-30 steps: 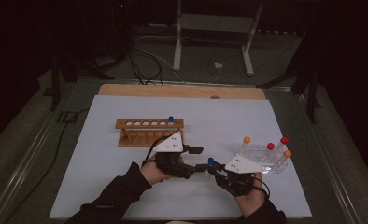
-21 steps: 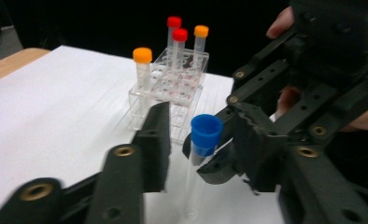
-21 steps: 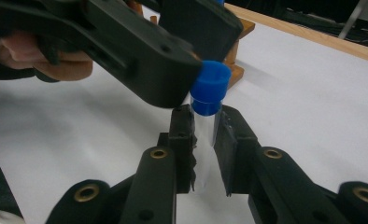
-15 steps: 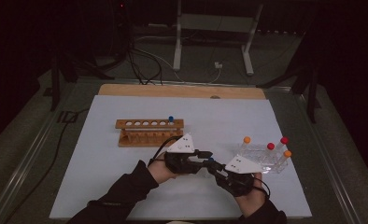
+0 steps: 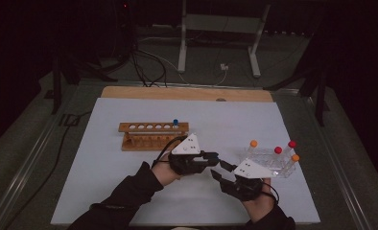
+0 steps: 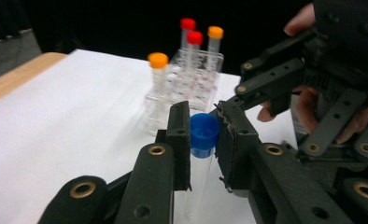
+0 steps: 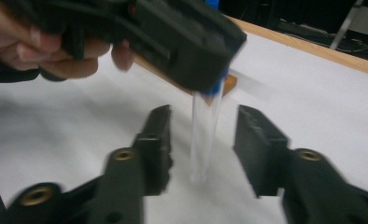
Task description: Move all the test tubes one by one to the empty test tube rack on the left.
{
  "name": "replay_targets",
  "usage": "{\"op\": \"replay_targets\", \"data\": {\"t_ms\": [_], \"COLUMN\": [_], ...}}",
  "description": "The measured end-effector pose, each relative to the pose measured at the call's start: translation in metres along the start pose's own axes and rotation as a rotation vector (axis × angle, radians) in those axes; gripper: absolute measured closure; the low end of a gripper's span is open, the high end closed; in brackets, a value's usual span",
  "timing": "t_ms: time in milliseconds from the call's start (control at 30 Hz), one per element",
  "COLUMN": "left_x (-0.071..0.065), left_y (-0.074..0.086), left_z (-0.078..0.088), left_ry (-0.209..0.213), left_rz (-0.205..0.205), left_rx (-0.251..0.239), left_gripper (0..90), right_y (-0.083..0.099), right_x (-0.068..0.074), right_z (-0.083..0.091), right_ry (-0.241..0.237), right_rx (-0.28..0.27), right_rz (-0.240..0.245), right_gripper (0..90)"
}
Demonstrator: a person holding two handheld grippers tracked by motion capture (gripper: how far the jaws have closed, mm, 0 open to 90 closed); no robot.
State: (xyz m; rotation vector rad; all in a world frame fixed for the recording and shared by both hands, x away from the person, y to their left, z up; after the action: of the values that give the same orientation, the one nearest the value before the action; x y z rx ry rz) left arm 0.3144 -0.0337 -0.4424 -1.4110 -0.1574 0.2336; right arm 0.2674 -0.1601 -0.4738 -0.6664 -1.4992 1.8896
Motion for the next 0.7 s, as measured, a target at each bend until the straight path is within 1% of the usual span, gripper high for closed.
{"op": "replay_targets", "data": {"t_ms": [67,100,133,200,233,300,333,367,400,433,467,500,567,600,633,667,700], "left_x": [0.005,0.008,0.012,0.018,0.022,0.029,0.032,0.038,0.042,0.045,0.050,0.054,0.061,0.066,0.068,0.072,0.076], "left_y": [-0.005,-0.008,-0.012,-0.017,-0.020,-0.024,-0.027,-0.029,-0.032,-0.033,-0.036,-0.038,-0.041,-0.042,-0.043,-0.045,-0.046], "left_z": [0.006,0.009,0.013,0.020,0.024,0.031,0.035,0.041,0.045,0.049,0.054,0.059,0.066,0.071,0.073,0.077,0.081], "left_ry": [-0.022,-0.030,-0.048,-0.066,-0.082,-0.098,-0.114,-0.134,-0.147,-0.160,-0.180,-0.197,-0.222,-0.240,-0.249,-0.262,-0.277], "left_rz": [-0.002,-0.001,-0.005,-0.009,-0.017,-0.018,-0.020,-0.023,-0.026,-0.026,-0.033,-0.035,-0.038,-0.042,-0.045,-0.051,-0.053], "left_rx": [-0.013,-0.016,-0.026,-0.033,-0.037,-0.045,-0.049,-0.051,-0.055,-0.061,-0.063,-0.067,-0.072,-0.071,-0.072,-0.069,-0.068], "left_gripper": [77.3,77.3,77.3,77.3,77.3,77.3,77.3,77.3,77.3,77.3,77.3,77.3,77.3,77.3,77.3,77.3,77.3], "right_y": [-0.001,-0.001,-0.001,-0.001,-0.001,-0.001,-0.002,-0.003,-0.004,-0.005,-0.005,-0.005,-0.005,-0.005,-0.005,-0.005,-0.005], "right_x": [-0.002,-0.003,-0.005,-0.008,-0.010,-0.013,-0.013,-0.014,-0.014,-0.014,-0.014,-0.015,-0.015,-0.016,-0.016,-0.017,-0.017], "right_z": [0.000,0.000,0.000,0.000,0.001,0.002,0.002,0.003,0.004,0.004,0.004,0.004,0.004,0.004,0.004,0.004,0.004], "right_ry": [-0.002,-0.006,0.000,0.019,0.029,0.040,0.045,0.057,0.062,0.065,0.070,0.080,0.083,0.087,0.084,0.079,0.080], "right_rx": [-0.014,-0.010,-0.009,-0.007,-0.002,-0.019,-0.025,-0.031,-0.043,-0.048,-0.047,-0.053,-0.056,-0.059,-0.065,-0.064,-0.065], "right_rz": [0.003,0.005,0.004,-0.022,-0.035,-0.043,-0.031,-0.013,-0.010,-0.016,-0.017,-0.025,-0.042,-0.052,-0.068,-0.074,-0.076], "right_gripper": [43.9,39.9,38.1,31.8,31.7,29.4,25.8,24.7,24.7,22.9,18.9,16.9,14.5,14.3,14.3,12.7,8.7]}}
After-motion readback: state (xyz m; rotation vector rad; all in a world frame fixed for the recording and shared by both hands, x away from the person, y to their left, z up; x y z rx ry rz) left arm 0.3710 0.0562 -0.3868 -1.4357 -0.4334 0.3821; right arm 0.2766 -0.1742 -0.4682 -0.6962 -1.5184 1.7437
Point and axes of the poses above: each handheld gripper's, and its own axes: z roughly backward along the jaws, y roughly out of its underside, x roughly to its left, the point moved 6 cm from there along -z, roughly forward along the jaws, and after that the axes turned 14 degrees about -x, right-handed, at the moved point
